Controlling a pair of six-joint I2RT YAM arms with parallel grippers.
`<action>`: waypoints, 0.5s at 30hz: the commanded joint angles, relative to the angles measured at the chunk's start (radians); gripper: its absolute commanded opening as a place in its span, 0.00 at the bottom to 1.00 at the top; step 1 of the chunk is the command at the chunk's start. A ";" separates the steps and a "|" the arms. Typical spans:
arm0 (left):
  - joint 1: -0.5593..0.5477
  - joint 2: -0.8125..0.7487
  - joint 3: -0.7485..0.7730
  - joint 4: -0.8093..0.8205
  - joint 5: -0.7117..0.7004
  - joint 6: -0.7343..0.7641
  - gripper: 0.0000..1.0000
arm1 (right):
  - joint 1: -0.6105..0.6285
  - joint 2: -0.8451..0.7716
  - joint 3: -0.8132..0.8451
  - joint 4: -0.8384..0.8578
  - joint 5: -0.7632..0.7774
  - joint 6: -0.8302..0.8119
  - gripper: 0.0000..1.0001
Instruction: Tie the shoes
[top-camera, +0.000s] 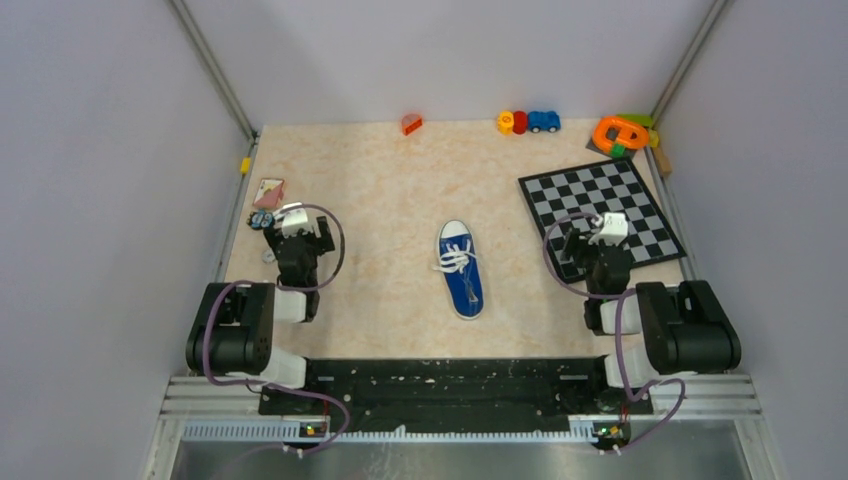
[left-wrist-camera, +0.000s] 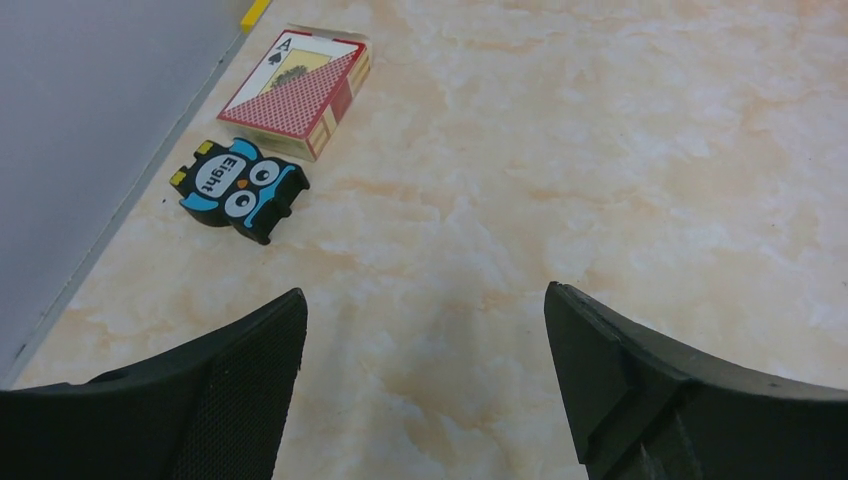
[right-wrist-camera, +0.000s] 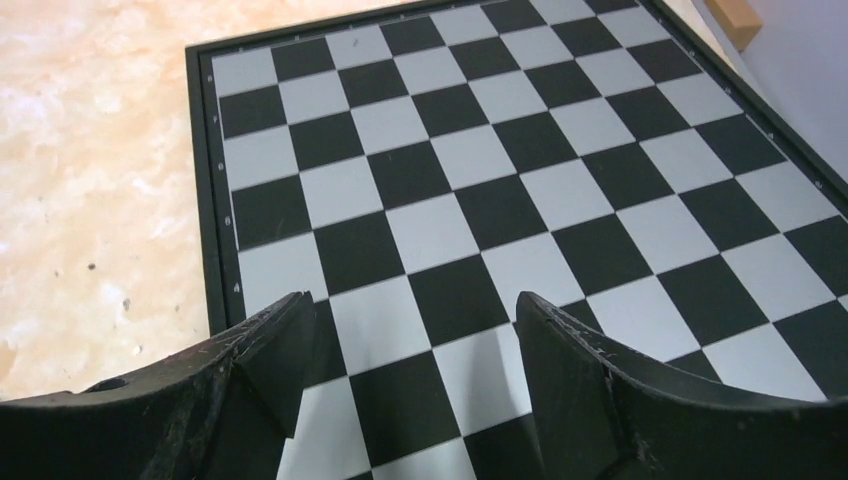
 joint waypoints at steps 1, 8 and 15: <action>0.005 0.007 -0.001 0.093 0.047 -0.010 0.93 | -0.005 0.005 0.047 0.064 0.007 0.020 0.78; 0.007 0.006 0.003 0.087 0.050 -0.012 0.95 | -0.003 0.007 0.051 0.057 -0.022 0.009 0.99; 0.007 0.006 0.003 0.085 0.051 -0.013 0.96 | -0.004 0.007 0.050 0.058 -0.021 0.009 0.99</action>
